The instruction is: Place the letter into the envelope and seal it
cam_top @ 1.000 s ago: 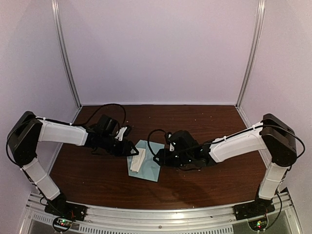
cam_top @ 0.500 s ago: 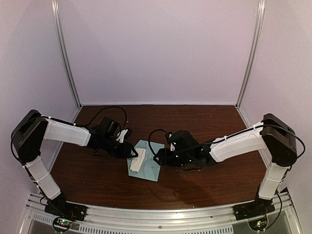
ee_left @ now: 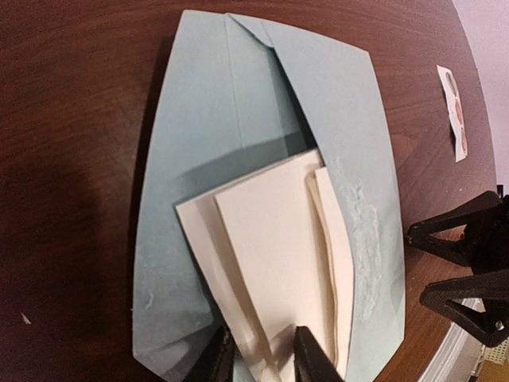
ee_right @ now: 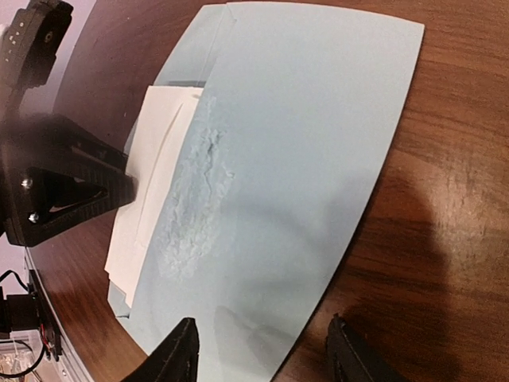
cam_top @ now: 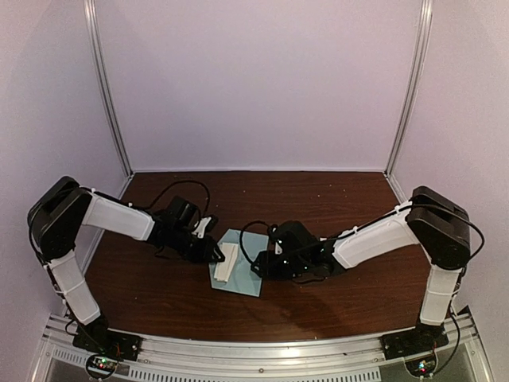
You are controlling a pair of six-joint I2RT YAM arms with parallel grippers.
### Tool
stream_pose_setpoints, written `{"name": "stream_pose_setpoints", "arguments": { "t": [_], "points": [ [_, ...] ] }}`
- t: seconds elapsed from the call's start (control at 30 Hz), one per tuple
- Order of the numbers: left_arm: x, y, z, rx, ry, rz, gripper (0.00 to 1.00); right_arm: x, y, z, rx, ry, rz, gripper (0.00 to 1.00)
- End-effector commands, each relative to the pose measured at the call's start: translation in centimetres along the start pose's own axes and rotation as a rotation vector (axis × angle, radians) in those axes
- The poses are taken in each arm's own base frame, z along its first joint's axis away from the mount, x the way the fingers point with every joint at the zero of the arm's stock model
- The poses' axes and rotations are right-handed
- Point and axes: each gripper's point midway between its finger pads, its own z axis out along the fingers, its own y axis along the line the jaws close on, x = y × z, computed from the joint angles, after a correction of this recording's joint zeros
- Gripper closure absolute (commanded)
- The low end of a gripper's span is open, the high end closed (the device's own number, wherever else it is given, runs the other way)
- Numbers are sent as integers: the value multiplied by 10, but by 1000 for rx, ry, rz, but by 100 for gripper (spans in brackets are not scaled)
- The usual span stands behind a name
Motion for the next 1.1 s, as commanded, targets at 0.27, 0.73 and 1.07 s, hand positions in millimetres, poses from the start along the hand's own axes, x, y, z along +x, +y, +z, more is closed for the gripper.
{"name": "stream_pose_setpoints", "arguments": {
  "t": [0.27,0.73,1.07],
  "points": [
    [-8,-19,11,116,-18,18,91,-3,11,18,-45,16,-6,58],
    [-4,-33,16,156,-22,8,91,-3,12,19,-51,20,-5,59],
    [-12,-29,-11,50,-81,58,69,-10,7,5,-19,-15,-11,58]
  ]
}}
